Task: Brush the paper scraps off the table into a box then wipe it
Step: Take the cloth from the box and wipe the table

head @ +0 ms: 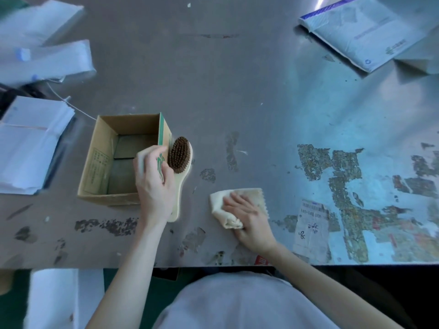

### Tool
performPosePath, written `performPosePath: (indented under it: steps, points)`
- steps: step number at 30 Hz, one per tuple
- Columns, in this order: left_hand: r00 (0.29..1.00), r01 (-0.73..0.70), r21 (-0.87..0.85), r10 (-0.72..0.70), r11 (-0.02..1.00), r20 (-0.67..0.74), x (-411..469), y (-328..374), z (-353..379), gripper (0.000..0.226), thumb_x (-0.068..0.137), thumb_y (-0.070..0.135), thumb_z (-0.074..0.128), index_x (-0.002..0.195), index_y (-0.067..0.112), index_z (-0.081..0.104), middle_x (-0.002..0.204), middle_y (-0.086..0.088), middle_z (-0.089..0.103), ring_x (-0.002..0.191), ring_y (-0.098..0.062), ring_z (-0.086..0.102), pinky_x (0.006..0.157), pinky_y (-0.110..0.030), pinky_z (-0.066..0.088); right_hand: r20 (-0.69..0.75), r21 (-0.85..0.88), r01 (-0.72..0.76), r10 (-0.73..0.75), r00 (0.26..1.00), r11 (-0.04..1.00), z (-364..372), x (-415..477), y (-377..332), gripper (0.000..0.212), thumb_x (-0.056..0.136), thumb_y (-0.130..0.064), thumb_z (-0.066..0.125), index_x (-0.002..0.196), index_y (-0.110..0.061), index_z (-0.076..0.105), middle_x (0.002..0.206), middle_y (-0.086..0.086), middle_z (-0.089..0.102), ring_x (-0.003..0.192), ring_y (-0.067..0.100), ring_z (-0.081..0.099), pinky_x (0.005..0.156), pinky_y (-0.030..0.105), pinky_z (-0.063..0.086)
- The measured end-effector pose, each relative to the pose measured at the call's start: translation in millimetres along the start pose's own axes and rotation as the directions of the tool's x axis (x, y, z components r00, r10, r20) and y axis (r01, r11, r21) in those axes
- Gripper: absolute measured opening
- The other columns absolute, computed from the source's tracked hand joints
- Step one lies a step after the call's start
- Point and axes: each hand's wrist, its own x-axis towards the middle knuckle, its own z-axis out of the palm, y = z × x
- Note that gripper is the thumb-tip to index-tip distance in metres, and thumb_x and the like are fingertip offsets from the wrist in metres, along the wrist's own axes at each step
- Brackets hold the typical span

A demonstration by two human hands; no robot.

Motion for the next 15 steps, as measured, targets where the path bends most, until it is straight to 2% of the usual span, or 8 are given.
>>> performPosePath:
  steps: [4, 7, 9, 10, 12, 14, 15]
  points:
    - [0.989, -0.109, 0.024, 0.106, 0.994, 0.103, -33.9, 4.3, -8.7, 0.021, 0.091, -0.004, 0.050, 0.108, -0.002, 0.061, 0.105, -0.016, 0.059, 0.098, -0.025, 0.058, 0.089, -0.033, 0.049, 0.134, 0.084, 0.082, -0.093, 0.987, 0.993, -8.2, 13.1, 3.3, 0.043, 0.077, 0.002, 0.057, 0.117, -0.009, 0.066, 0.134, 0.005, 0.059, 0.134, 0.018, 0.043, 0.116, 0.033, 0.025]
    - [0.978, -0.102, 0.067, 0.088, 0.993, 0.188, -64.3, -3.5, -12.1, 0.019, 0.089, -0.002, 0.052, 0.107, 0.002, 0.059, 0.102, -0.013, 0.059, 0.095, -0.023, 0.057, 0.084, -0.035, 0.051, 0.041, 0.139, -0.046, 0.041, 0.998, 0.989, -33.5, 26.6, 17.8, 0.046, 0.078, 0.004, 0.053, 0.122, -0.006, 0.063, 0.133, 0.006, 0.058, 0.130, 0.013, 0.041, 0.115, 0.019, 0.019]
    - [0.977, -0.006, 0.125, -0.021, 0.992, 0.210, -83.7, -9.2, -12.8, 0.019, 0.088, -0.001, 0.055, 0.107, 0.004, 0.058, 0.104, -0.010, 0.056, 0.094, -0.022, 0.056, 0.081, -0.037, 0.051, -0.101, 0.202, -0.216, 0.240, 0.966, 0.955, -50.2, 36.1, 29.2, 0.045, 0.082, 0.005, 0.052, 0.124, -0.007, 0.062, 0.132, 0.002, 0.056, 0.127, 0.013, 0.043, 0.112, 0.022, 0.025]
    - [0.972, 0.072, 0.160, -0.105, 0.985, 0.211, -91.9, -12.3, -11.0, 0.020, 0.087, 0.000, 0.057, 0.107, 0.004, 0.057, 0.106, -0.010, 0.055, 0.095, -0.024, 0.056, 0.079, -0.040, 0.052, -0.176, 0.250, -0.300, 0.348, 0.921, 0.921, -57.3, 41.8, 33.5, 0.041, 0.084, 0.005, 0.052, 0.121, -0.007, 0.064, 0.128, 0.002, 0.059, 0.121, 0.016, 0.049, 0.107, 0.029, 0.034]
    - [0.940, 0.223, 0.243, -0.274, 0.944, 0.205, -104.4, -16.3, -4.5, 0.025, 0.084, 0.005, 0.063, 0.108, 0.004, 0.056, 0.111, -0.011, 0.053, 0.097, -0.028, 0.055, 0.080, -0.045, 0.051, -0.307, 0.350, -0.399, 0.506, 0.806, 0.847, -66.0, 56.2, 38.2, 0.029, 0.083, 0.002, 0.048, 0.103, -0.006, 0.068, 0.106, 0.006, 0.066, 0.099, 0.019, 0.058, 0.088, 0.036, 0.046]
    - [0.886, 0.331, 0.319, -0.409, 0.888, 0.219, -108.7, -17.0, 4.4, 0.035, 0.082, 0.012, 0.068, 0.112, 0.001, 0.054, 0.114, -0.015, 0.051, 0.099, -0.034, 0.052, 0.081, -0.047, 0.049, -0.378, 0.381, -0.432, 0.564, 0.734, 0.818, -69.7, 74.7, 34.6, 0.026, 0.077, -0.003, 0.044, 0.092, -0.006, 0.065, 0.091, 0.007, 0.063, 0.088, 0.023, 0.057, 0.080, 0.039, 0.046]
    - [0.858, 0.368, 0.356, -0.461, 0.859, 0.227, -108.7, -16.4, 8.2, 0.041, 0.081, 0.015, 0.070, 0.114, 0.000, 0.053, 0.114, -0.018, 0.052, 0.098, -0.035, 0.051, 0.080, -0.046, 0.048, -0.376, 0.369, -0.431, 0.556, 0.741, 0.823, -67.5, 83.3, 31.6, 0.028, 0.074, -0.005, 0.043, 0.092, -0.004, 0.064, 0.092, 0.010, 0.064, 0.091, 0.027, 0.058, 0.083, 0.039, 0.046]
